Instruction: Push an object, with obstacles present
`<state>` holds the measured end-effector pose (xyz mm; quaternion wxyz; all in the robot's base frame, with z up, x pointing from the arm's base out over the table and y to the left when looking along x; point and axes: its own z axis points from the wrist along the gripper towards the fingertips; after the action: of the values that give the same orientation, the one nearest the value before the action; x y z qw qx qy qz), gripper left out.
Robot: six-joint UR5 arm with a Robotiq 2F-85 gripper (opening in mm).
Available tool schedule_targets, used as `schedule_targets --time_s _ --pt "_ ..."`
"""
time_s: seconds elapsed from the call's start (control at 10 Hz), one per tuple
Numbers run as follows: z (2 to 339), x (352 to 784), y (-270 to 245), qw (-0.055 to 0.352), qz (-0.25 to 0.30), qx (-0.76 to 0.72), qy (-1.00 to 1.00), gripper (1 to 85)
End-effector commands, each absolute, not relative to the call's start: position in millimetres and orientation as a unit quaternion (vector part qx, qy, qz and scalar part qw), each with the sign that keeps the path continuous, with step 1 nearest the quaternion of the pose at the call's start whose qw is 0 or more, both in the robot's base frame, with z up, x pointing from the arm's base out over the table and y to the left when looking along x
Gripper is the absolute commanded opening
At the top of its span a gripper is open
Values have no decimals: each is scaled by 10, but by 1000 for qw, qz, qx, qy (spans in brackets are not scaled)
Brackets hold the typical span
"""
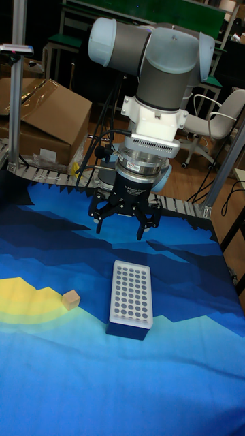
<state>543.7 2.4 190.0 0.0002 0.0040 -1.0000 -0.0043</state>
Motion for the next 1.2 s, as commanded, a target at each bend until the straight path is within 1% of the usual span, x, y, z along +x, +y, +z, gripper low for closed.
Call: schedule_targets --time_s 0.0,0.8,1.0,1.1 --pt "1897 5552 16 -22 3 0 -1000 10" --pt "1870 5510 6 -20 0 3 -1000 10" --pt "1775 5448 -22 -28 -15 12 -999 10" --pt "1744 5451 -71 -36 -12 20 -999 10"
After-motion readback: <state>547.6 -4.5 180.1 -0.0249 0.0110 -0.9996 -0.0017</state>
